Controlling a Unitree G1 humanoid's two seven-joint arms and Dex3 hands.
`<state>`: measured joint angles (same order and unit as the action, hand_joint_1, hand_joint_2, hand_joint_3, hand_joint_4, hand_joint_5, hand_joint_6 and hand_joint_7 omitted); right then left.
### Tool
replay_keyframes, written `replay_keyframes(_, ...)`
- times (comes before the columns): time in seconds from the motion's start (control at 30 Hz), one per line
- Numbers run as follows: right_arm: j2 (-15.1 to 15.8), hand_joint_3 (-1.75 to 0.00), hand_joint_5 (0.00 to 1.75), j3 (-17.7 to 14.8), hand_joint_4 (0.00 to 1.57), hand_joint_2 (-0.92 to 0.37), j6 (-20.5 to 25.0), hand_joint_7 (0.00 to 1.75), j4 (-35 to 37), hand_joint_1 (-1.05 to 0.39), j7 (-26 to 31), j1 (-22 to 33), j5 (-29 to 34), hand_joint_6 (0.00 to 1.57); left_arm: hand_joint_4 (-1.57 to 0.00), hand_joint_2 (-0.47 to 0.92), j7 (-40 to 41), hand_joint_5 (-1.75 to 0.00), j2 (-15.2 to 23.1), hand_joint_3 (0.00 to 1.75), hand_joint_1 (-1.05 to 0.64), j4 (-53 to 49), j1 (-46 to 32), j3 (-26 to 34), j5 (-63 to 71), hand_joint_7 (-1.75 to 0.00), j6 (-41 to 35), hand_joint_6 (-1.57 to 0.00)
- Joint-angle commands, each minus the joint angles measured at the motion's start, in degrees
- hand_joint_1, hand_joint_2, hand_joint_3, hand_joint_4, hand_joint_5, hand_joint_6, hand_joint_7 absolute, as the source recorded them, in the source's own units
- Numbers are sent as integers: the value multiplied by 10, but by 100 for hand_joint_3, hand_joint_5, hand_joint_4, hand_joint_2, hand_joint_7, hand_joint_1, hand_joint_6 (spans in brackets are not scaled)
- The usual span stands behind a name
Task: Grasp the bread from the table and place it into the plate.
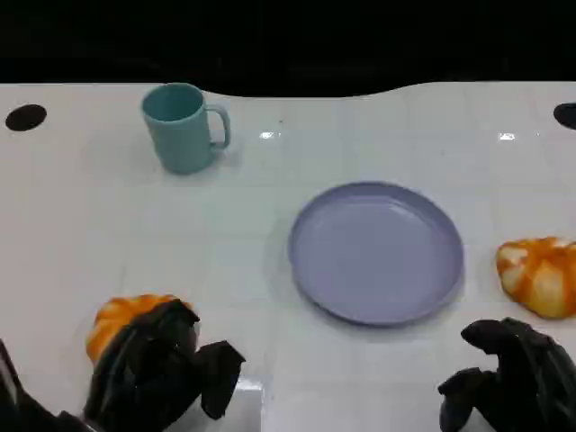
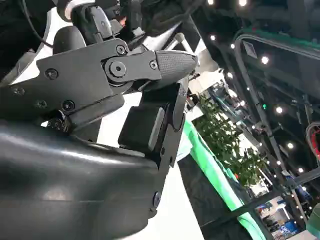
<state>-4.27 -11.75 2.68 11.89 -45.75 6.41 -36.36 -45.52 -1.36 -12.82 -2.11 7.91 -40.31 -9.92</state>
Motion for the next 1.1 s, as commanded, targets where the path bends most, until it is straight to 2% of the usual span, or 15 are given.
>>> replay_keyframes(0.03, 6, -34, 59, -5, 157, -92, -5, 23, 6, -58, -4, -1, -6, 157, -127, 83, -4, -144, 8, 0, -100, 2, 0, 6, 4, -85, 0, -137)
replay_keyframes(0.43, 5, -34, 60, -4, 157, -92, -3, 24, 2, -58, 0, 0, -6, 157, -126, 83, -2, -146, 9, 0, -100, 4, 1, 6, 9, -86, 1, -137)
replay_keyframes(0.77, 4, -34, 60, -3, 157, -92, 1, 25, -3, -58, 4, 1, -6, 157, -123, 86, -4, -151, 9, 1, -100, 5, 0, 7, 19, -96, 18, -132)
replay_keyframes(0.8, 4, -34, 60, -3, 157, -92, 0, 25, -1, -59, 2, 0, -7, 157, -124, 86, -4, -149, 11, 1, -100, 9, -1, 7, 20, -93, 19, -132)
replay_keyframes(0.83, 4, -33, 59, -3, 157, -92, 0, 24, 0, -58, 0, 0, -7, 157, -126, 85, -5, -139, 11, 0, -99, 12, -1, 7, 21, -74, 19, -136)
replay_keyframes(0.9, 4, -33, 59, -3, 157, -92, -1, 24, 0, -58, 0, 0, -7, 157, -128, 87, -4, -129, 15, 1, -100, 21, -3, 4, 47, -58, 54, -139)
replay_keyframes(0.97, 4, -33, 59, -2, 157, -92, -3, 24, 0, -58, 1, 0, -5, 157, -119, 91, 6, -121, 20, 7, -101, 30, -7, -1, 97, -52, 118, -129)
replay_keyframes(1.03, 2, -33, 59, -2, 157, -92, -6, 24, -1, -58, 5, 1, -2, 157, -107, 92, 17, -124, 27, 16, -102, 34, -9, -5, 145, -63, 183, -113)
replay_keyframes(1.1, 1, -33, 61, 0, 157, -92, -6, 26, -4, -59, 9, 2, 0, 157, -91, 92, 22, -125, 53, 21, -104, 40, -9, -12, 200, -72, 241, -88)
